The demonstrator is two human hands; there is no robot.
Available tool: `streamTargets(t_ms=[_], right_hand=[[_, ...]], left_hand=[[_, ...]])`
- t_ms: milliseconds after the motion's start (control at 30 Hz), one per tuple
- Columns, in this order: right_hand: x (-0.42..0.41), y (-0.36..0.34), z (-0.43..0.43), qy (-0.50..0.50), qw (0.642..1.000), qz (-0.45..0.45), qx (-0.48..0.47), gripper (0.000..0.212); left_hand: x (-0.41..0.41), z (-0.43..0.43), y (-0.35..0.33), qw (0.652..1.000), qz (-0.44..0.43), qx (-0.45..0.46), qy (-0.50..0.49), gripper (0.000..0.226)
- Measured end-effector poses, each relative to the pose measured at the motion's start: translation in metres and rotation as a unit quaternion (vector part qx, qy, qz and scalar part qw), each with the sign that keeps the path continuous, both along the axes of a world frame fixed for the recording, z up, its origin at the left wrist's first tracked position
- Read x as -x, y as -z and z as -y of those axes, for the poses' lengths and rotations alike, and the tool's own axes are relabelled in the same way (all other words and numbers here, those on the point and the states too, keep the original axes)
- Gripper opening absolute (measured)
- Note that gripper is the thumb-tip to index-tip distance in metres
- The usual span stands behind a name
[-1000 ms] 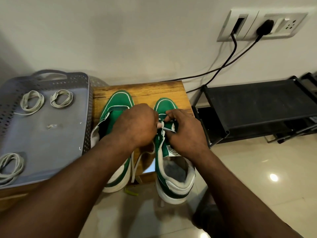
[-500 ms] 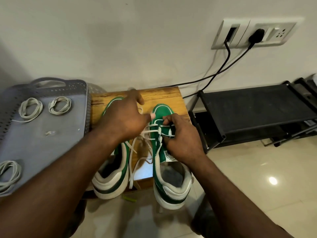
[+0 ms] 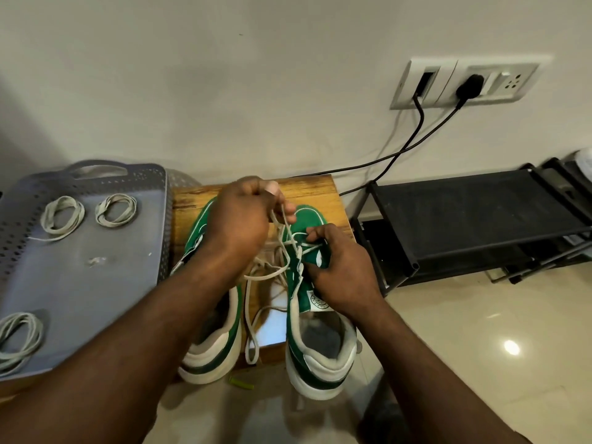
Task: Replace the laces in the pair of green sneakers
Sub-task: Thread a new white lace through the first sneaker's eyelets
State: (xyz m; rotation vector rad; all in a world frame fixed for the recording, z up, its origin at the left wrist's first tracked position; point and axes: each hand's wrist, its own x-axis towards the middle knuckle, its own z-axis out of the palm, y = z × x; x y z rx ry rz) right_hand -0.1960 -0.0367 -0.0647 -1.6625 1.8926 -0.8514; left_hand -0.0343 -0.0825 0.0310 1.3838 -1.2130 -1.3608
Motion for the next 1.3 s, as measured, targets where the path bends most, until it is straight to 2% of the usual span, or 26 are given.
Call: streamTargets(t_ms=[67, 100, 167, 200, 267, 367, 467, 600, 733, 833, 900, 1000, 1033, 1100, 1167, 1233, 1300], right_hand=[[0.0, 0.001, 0.0, 0.003, 1.0, 0.009, 0.003, 0.047], [-0.001, 0.002, 0.0, 0.004, 1.0, 0.011, 0.004, 0.047], [-0.001, 0.003, 0.0, 0.005, 1.0, 0.01, 0.004, 0.049], [-0.002, 0.003, 0.001, 0.005, 1.0, 0.009, 0.003, 0.05], [-0.001, 0.004, 0.001, 0.007, 1.0, 0.013, 0.002, 0.05], [0.001, 0.004, 0.001, 0.008, 1.0, 0.023, 0.004, 0.049], [0.002, 0.002, 0.0, 0.005, 0.999, 0.035, 0.011, 0.043], [0.001, -0.001, 0.001, -0.01, 1.0, 0.01, 0.021, 0.03], [0.0, -0.002, 0.001, -0.012, 1.0, -0.011, 0.019, 0.024], [-0.002, 0.0, 0.001, 0.008, 1.0, -0.013, 0.014, 0.034], [-0.005, 0.0, 0.0, 0.018, 1.0, -0.009, 0.007, 0.044], [-0.006, -0.001, 0.0, 0.022, 1.0, -0.005, 0.002, 0.047], [-0.006, -0.002, 0.0, 0.022, 1.0, -0.003, 0.0, 0.048], [-0.003, -0.004, 0.0, 0.02, 1.0, 0.009, -0.002, 0.048], [0.0, -0.007, -0.002, 0.011, 0.999, 0.028, -0.01, 0.05], [0.002, -0.01, -0.004, -0.005, 0.999, 0.049, -0.021, 0.053], [0.002, -0.012, -0.006, -0.02, 0.998, 0.058, -0.028, 0.057]], left_hand=[[-0.003, 0.001, 0.001, 0.999, -0.009, 0.016, -0.049, 0.03], [-0.004, 0.001, 0.004, 0.998, 0.029, 0.024, -0.052, 0.031], [-0.004, 0.0, 0.013, 0.98, 0.188, 0.065, -0.008, 0.021], [-0.004, 0.0, 0.017, 0.955, 0.281, 0.087, 0.029, 0.017], [-0.005, 0.0, 0.022, 0.9, 0.407, 0.112, 0.111, 0.028], [-0.006, 0.0, 0.024, 0.849, 0.478, 0.09, 0.208, 0.009], [-0.005, -0.002, 0.03, 0.835, 0.492, 0.075, 0.237, 0.009], [-0.005, 0.0, 0.034, 0.841, 0.489, 0.084, 0.214, 0.022], [-0.002, -0.005, 0.029, 0.837, 0.498, 0.069, 0.216, 0.012], [-0.001, -0.008, 0.023, 0.83, 0.512, 0.058, 0.214, 0.006], [-0.001, -0.009, 0.02, 0.815, 0.543, 0.067, 0.194, 0.01], [0.001, -0.009, 0.02, 0.786, 0.586, 0.082, 0.177, 0.017], [0.002, -0.009, 0.022, 0.789, 0.583, 0.082, 0.173, 0.02], [0.004, -0.006, 0.025, 0.826, 0.538, 0.076, 0.149, 0.03], [0.005, -0.004, 0.025, 0.857, 0.491, 0.096, 0.124, 0.031], [0.005, -0.001, 0.03, 0.842, 0.504, 0.125, 0.145, 0.032], [0.006, 0.0, 0.036, 0.818, 0.532, 0.115, 0.186, 0.042]])
